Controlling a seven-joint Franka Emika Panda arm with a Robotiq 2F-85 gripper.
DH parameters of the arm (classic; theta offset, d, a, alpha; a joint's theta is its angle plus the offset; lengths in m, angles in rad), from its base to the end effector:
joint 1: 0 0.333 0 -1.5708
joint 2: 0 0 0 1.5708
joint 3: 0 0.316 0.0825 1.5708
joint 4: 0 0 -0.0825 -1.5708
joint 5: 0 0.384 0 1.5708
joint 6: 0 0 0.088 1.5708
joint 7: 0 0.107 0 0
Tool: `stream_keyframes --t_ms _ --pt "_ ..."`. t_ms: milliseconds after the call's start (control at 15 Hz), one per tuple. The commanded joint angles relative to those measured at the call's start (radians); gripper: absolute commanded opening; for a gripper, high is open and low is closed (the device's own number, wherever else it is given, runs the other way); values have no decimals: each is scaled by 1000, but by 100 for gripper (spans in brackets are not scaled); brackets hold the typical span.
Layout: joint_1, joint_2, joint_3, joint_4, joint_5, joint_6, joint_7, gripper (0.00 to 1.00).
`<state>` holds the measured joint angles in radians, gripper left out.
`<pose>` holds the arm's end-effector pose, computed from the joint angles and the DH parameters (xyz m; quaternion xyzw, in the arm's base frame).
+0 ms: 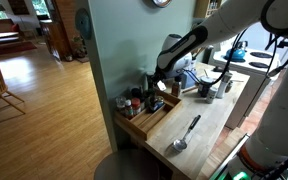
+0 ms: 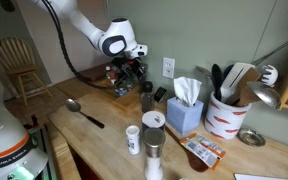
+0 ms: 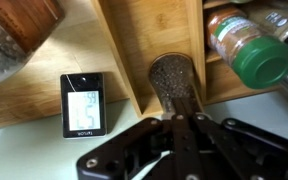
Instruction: Place the container of black pepper in the wooden box
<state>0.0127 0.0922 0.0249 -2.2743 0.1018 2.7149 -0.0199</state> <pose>0.5577 0.0172 0.3528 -0.9844 0.0139 -0.1728 0.0314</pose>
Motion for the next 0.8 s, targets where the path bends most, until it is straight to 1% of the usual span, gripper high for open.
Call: stream_keyframes --t_ms 0,267,467,733 --pt "11 27 -6 13 -47 30 69 0" --pt "12 26 -5 7 -56 28 80 0" --pt "7 19 3 -7 -33 18 45 0" --pt "-6 -12 11 -53 1 -4 -34 0"
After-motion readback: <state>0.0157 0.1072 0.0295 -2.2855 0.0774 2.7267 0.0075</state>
